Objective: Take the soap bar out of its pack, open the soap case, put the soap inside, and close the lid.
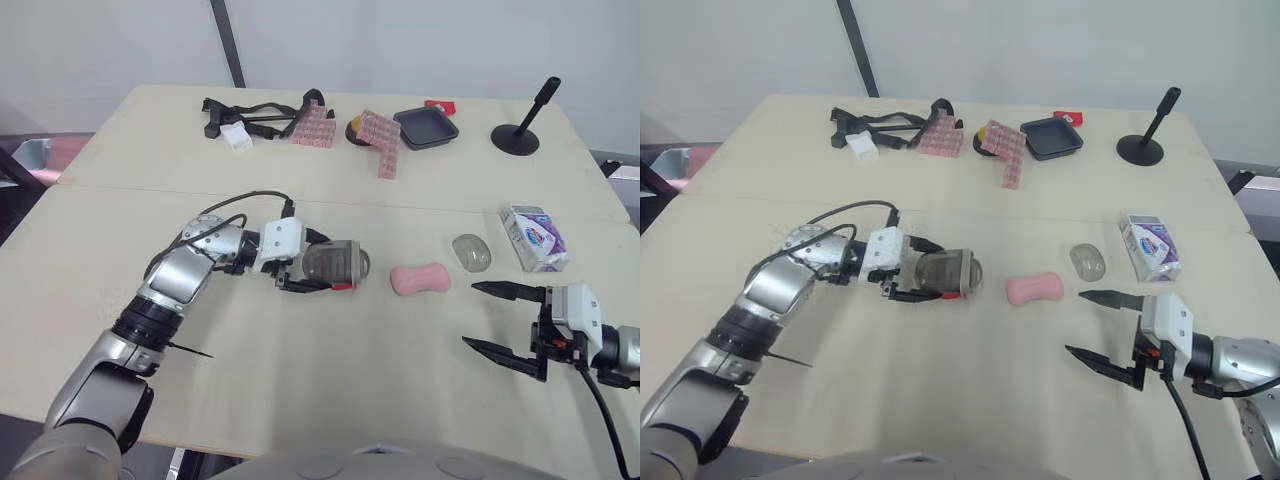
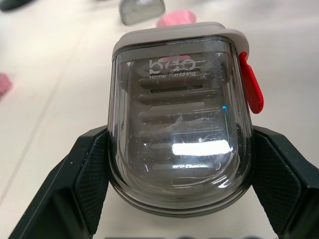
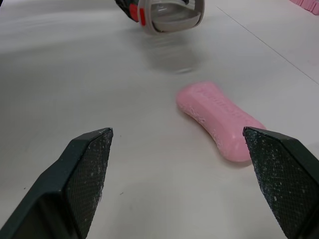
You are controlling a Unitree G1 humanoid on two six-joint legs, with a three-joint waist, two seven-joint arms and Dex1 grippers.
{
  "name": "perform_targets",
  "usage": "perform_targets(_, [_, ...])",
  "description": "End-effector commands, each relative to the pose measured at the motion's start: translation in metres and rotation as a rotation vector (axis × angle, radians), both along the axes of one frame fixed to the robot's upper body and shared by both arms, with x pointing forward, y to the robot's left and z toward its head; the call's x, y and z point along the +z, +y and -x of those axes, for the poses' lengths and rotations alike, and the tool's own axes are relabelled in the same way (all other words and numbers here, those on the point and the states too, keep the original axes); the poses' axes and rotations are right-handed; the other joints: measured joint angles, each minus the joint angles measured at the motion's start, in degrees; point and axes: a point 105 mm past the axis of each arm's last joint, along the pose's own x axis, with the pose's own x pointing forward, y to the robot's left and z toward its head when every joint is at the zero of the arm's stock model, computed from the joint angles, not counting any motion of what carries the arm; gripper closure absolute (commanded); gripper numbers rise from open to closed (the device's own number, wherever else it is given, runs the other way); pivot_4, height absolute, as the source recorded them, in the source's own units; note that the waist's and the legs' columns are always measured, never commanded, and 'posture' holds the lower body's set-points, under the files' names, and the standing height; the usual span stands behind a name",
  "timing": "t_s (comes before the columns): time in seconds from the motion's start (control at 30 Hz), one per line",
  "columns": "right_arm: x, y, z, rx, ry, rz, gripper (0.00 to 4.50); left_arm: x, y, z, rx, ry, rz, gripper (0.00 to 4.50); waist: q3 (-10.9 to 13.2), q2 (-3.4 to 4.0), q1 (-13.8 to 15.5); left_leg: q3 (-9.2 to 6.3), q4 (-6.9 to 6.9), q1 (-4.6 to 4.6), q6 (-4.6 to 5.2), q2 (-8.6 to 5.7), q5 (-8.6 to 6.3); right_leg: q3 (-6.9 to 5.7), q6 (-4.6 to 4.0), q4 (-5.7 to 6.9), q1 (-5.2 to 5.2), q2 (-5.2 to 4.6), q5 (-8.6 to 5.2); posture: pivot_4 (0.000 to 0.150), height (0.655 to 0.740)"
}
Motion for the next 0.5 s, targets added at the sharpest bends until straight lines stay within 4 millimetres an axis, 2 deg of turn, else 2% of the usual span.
perform_targets(0.03, [0.01, 0.001, -0.002, -0.02, -0.025, -0.03, 0.01, 0.009, -0.006, 0.005, -0.039, -0.03, -0.087, 1.04, 0.0, 0.0, 0.0, 0.0, 0.01, 0.0, 0.01, 0.0, 0.0, 0.0, 0.0, 0.01, -0.02, 0.0, 0.0, 0.15, 0.7398])
perform_targets(0.2, [0.011, 0.002, -0.003, -0.032, -0.009, -0.075, 0.01, 0.016, -0.018, 0.009, -0.046, -0.036, -0.122, 1.04, 0.0, 0.01, 0.0, 0.0, 0.01, -0.02, 0.01, -0.02, 0.0, 0.0, -0.02, 0.02, -0.02, -0.03, -0.01, 0.15, 0.7398])
perform_targets(0.5, [0.006, 0.013, 0.006, 0.031, -0.017, -0.091, 0.01, 0.011, -0.019, 0.001, -0.016, -0.072, -0.232, 1.04, 0.0, 0.01, -0.1, 0.0, 0.01, -0.06, 0.02, -0.02, 0.0, -0.01, -0.15, 0.04, -0.02, -0.03, -0.09, 0.15, 0.7398])
